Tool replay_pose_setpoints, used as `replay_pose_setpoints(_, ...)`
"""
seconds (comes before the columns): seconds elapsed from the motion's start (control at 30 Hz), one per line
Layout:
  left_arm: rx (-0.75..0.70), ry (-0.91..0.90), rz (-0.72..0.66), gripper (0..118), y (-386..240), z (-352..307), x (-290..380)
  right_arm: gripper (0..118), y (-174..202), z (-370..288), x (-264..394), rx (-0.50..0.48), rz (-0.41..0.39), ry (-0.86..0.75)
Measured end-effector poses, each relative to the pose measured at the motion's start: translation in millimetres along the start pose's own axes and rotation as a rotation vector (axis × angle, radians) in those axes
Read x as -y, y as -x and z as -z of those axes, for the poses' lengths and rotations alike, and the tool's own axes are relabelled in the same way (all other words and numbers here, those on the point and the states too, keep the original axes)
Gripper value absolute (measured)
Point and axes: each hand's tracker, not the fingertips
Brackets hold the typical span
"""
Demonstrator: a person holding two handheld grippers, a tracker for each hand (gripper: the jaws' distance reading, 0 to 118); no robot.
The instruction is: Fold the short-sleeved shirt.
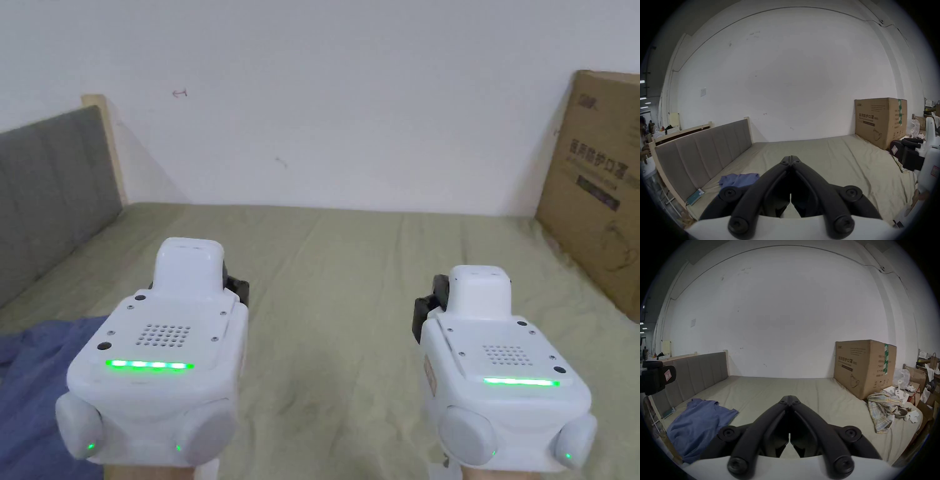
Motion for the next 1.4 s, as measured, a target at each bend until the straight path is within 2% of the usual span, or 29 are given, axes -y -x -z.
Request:
replay_pose_setpoints(0.13, -0.102, 0.019, -0.037, 0, 42, -8, -1, 0, 37, 11, -2, -0.08, -0.022, 0.0)
replay_pose_setpoints(0.27, -0.235, 0.035, -0.058, 0, 89, -22, 3, 0, 84, 22, -1, -0.208, -0.017, 0.025)
replay_pose_setpoints(0.53, -0.395, 0.108, -0.062, 0, 153, -47, 19, 0, 171, 26, 10, -0.418, -0.06, 0.075)
replay_pose_setpoints(0.73, -0.428, 0.204, -0.097, 0, 171, -34, 39, 0, 196, 26, 21, -0.458, -0.086, 0.109)
replay_pose_setpoints(1.0, -0.311, 0.482, -0.146, 0, 176, 39, 94, 0, 197, 45, 40, -0.45, -0.067, 0.203)
replay_pose_setpoints(1.03, -0.294, 0.522, -0.147, 4, 173, 48, 102, 0, 197, 48, 43, -0.447, -0.068, 0.212)
replay_pose_setpoints(1.17, -0.242, 0.682, -0.199, 93, 172, 85, 142, 0, 201, 61, 55, -0.441, -0.081, 0.259)
replay_pose_setpoints(1.2, -0.223, 0.701, -0.219, 102, 171, 92, 152, 0, 202, 64, 59, -0.44, -0.086, 0.272)
replay_pose_setpoints(1.23, -0.222, 0.722, -0.229, 106, 171, 98, 158, 0, 204, 67, 63, -0.441, -0.092, 0.283)
replay_pose_setpoints(1.4, -0.175, 0.806, -0.266, 107, 166, 136, 183, 0, 209, 83, 79, -0.438, -0.103, 0.339)
